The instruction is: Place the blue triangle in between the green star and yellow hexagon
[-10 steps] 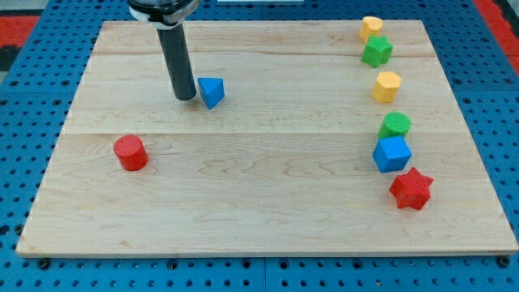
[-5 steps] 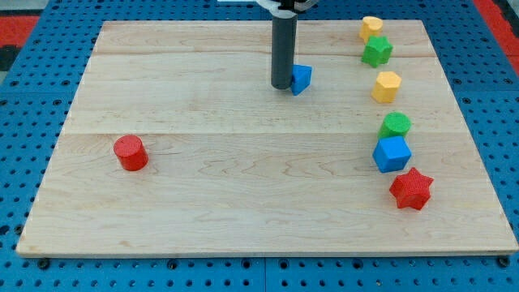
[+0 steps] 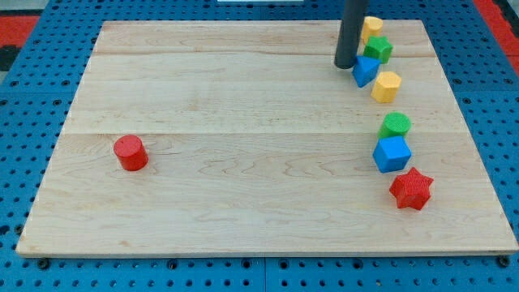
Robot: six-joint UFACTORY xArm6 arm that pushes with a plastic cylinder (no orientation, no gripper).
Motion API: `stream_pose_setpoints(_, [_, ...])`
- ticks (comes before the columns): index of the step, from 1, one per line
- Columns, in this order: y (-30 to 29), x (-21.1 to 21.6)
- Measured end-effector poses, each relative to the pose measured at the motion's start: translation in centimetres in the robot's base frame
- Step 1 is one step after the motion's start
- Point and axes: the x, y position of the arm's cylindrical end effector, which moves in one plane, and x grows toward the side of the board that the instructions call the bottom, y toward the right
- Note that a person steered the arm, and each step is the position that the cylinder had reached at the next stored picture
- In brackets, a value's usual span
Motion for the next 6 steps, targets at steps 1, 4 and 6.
stream_pose_setpoints(1, [-0.4, -0.5])
stream_pose_setpoints(4, [0.2, 1.8])
stream_pose_setpoints(6, [-0.2, 1.6])
